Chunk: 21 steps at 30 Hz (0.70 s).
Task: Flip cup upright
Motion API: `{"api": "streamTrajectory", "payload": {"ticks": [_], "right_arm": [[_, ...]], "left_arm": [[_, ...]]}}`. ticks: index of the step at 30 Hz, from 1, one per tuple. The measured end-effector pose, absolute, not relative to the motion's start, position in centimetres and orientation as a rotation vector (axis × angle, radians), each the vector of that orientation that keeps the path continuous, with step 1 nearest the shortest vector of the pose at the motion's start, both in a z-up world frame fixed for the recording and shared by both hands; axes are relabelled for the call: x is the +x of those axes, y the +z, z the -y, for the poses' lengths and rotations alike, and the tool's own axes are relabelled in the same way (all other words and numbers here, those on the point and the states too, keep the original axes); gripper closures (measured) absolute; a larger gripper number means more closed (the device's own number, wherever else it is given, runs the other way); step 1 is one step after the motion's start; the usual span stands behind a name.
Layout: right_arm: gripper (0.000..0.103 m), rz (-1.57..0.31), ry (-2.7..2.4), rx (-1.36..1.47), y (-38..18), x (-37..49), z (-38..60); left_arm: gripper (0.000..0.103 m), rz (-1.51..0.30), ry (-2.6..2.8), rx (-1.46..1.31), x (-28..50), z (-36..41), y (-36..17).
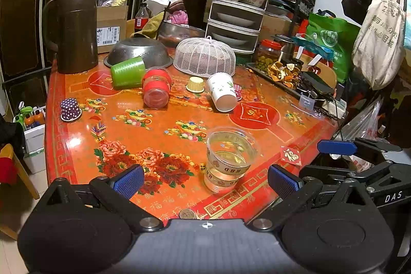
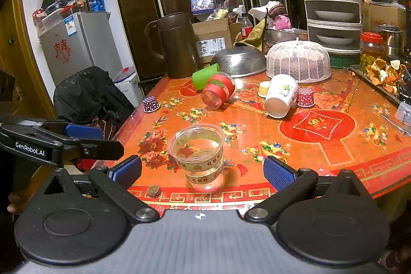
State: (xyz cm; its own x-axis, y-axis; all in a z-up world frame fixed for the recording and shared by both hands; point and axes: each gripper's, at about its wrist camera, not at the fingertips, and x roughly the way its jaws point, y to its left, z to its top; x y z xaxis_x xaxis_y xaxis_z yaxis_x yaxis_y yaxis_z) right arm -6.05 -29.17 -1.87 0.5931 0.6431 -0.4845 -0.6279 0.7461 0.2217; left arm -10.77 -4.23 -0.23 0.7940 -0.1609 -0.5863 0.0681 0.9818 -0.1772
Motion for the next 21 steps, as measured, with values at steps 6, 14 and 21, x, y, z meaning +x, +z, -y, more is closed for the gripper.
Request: {"api": "streamTrajectory", "payload": {"ticks": [6, 14, 21], "right_arm": [[0.001, -0.568, 0.74, 0.029, -1.72, -6.07, 29.31], [0.001, -0.569, 0.739, 0.029, -1.71, -6.0, 29.35], [0.001, -0.569, 0.739, 0.029, -1.72, -6.01, 29.33]], "left_arm": [[0.0, -0.643, -0.124, -0.151, -10.75, 4.25, -0.25], [0.0, -0.644, -0.124, -0.152, -10.71, 4.28, -0.32], [0.0, -0.645, -0.125, -0.153, -10.73, 4.34, -0.39]]}}
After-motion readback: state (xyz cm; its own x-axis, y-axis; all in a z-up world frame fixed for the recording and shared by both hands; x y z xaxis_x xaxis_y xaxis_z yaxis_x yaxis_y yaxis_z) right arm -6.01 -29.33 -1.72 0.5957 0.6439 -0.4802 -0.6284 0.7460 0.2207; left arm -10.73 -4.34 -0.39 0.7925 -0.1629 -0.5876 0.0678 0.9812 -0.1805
